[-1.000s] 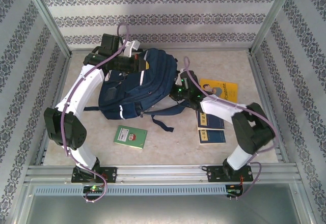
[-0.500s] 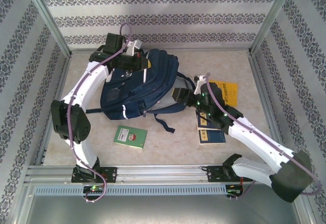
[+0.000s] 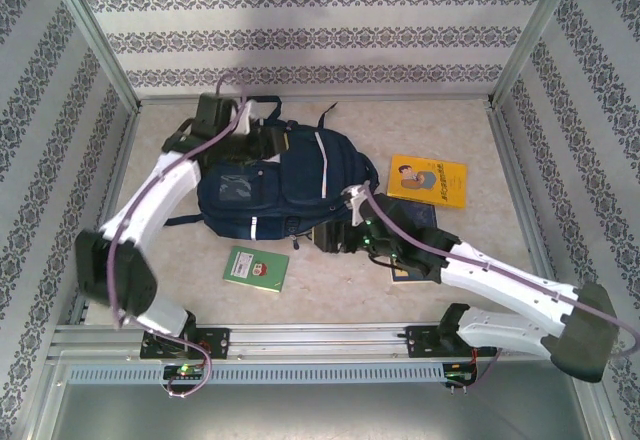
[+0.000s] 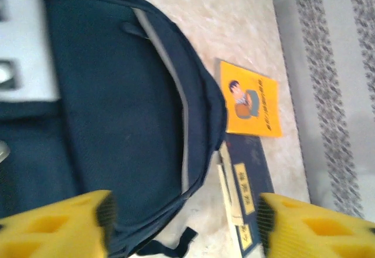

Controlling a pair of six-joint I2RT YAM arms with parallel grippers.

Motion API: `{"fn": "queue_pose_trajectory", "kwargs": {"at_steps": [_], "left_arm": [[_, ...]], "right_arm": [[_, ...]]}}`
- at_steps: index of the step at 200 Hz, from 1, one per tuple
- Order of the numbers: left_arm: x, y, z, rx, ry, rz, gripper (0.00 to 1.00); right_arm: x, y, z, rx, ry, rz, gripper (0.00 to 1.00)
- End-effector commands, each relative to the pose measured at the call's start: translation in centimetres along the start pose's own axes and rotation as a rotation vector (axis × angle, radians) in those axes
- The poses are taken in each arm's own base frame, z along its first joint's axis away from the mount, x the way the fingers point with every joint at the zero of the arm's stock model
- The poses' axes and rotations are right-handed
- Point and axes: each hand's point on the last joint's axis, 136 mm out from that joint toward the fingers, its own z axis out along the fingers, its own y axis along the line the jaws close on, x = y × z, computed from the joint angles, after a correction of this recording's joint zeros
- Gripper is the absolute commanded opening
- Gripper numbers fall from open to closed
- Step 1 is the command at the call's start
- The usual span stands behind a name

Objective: Pack the student bag

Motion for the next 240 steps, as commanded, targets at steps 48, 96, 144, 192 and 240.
{"fn": "queue_pose_trajectory", "kwargs": {"at_steps": [48, 96, 144, 192, 240], "left_arm": [[12.7, 12.5, -3.7, -0.358, -0.028, -0.253, 0.88], [17.8, 17.8, -2.7, -0.483, 0.016, -0.306, 0.93], [18.8, 17.3, -0.7, -0.393, 0.067, -0.316, 0.88], [22.0, 16.4, 0.8, -0.287, 0.18, -0.389, 0.85], [23.9, 14.2, 1.0, -0.158, 0.239, -0.402, 0.85]], "right_arm": [[5.1, 3.3, 3.2, -0.03, 0.207, -0.096, 0.82], [7.8, 2.5, 4.7, -0.04, 0.27, -0.07, 0.83], [9.6, 1.7, 6.2, -0.041, 0.314, -0.027, 0.82], [10.2, 0.7, 8.2, -0.028, 0.351, 0.076, 0.79], [10.9, 0.3, 9.8, -0.058, 0.396, 0.124, 0.76]]}}
